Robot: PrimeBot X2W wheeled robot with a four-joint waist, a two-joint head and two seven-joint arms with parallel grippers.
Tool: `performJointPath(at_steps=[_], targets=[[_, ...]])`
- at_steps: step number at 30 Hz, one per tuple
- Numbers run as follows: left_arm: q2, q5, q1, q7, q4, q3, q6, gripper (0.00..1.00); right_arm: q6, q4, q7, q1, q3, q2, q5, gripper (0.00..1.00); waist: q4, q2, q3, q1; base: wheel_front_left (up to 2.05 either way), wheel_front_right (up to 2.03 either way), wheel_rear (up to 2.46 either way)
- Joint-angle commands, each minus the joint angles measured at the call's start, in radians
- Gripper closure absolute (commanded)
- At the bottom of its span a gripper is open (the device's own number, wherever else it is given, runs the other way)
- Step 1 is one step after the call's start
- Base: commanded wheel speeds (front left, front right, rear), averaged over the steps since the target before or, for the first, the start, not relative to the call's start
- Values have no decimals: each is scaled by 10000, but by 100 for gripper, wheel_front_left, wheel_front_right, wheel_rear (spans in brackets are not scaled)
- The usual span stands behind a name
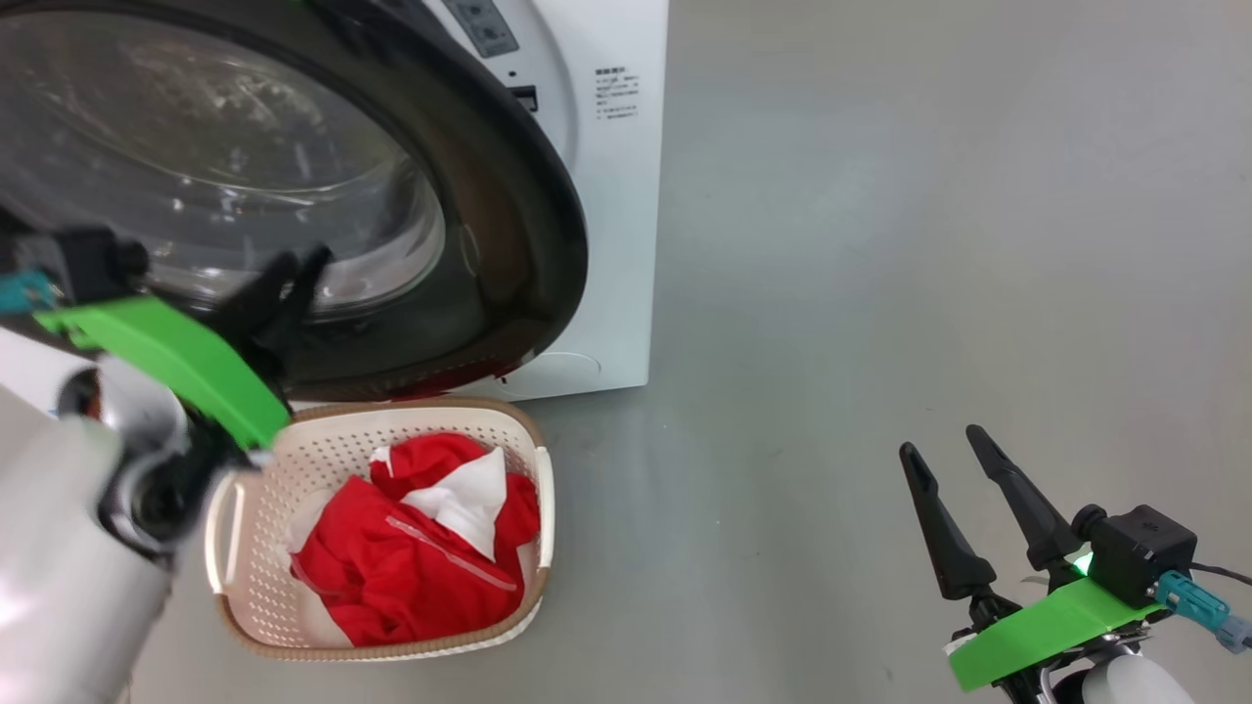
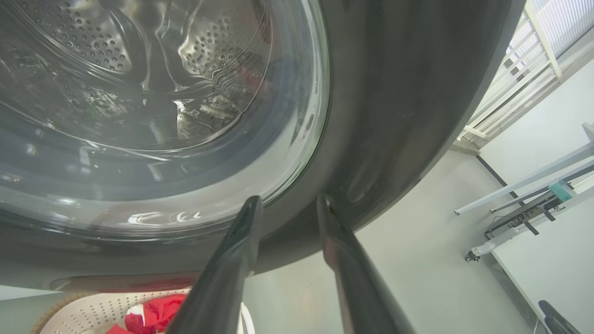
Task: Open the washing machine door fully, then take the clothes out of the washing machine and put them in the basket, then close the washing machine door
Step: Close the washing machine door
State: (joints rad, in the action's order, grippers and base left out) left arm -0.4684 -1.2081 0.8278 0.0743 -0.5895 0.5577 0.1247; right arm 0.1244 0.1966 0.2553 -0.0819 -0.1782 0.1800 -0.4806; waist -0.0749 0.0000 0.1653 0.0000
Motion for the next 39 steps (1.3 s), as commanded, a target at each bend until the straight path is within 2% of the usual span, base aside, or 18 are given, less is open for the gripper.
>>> performJointPath(at_steps=[1,2,3,5,20,28,33,37,39], targets=[[-571,34,-112,-226,309,-109,59,16,63,-257,65,69,-123,180,161,0,152,0,-111,0,0,0,0],[-580,13,-284,-371,356,-24,59,9,63,-256,65,109,-101,195,163,0,202,0,-152,0,0,0,0],[-580,13,-284,-371,356,-24,59,9,63,-256,65,109,-101,195,163,0,202,0,-152,0,0,0,0],[-650,67,-621,-639,350,158,59,0,63,-261,65,179,-75,219,170,0,281,0,-211,0,0,0,0],[-379,-839,-3455,-2883,153,205,59,0,63,-234,65,727,61,276,177,0,646,0,-695,0,0,0,0],[-202,-571,-4925,-3342,190,-343,59,0,63,-222,65,1084,278,313,172,0,487,0,-914,0,0,0,0],[215,636,-5848,-3356,405,-1753,59,0,63,-223,65,1252,460,300,180,0,263,0,-1017,0,0,0,0],[913,1772,-6759,-3358,942,-3252,59,0,63,-244,65,1359,581,267,191,0,91,0,-1093,0,0,0,0],[1461,2763,-7392,-3359,1331,-4158,59,0,63,-257,65,1457,669,237,197,0,-1,0,-1140,0,0,0,0]])
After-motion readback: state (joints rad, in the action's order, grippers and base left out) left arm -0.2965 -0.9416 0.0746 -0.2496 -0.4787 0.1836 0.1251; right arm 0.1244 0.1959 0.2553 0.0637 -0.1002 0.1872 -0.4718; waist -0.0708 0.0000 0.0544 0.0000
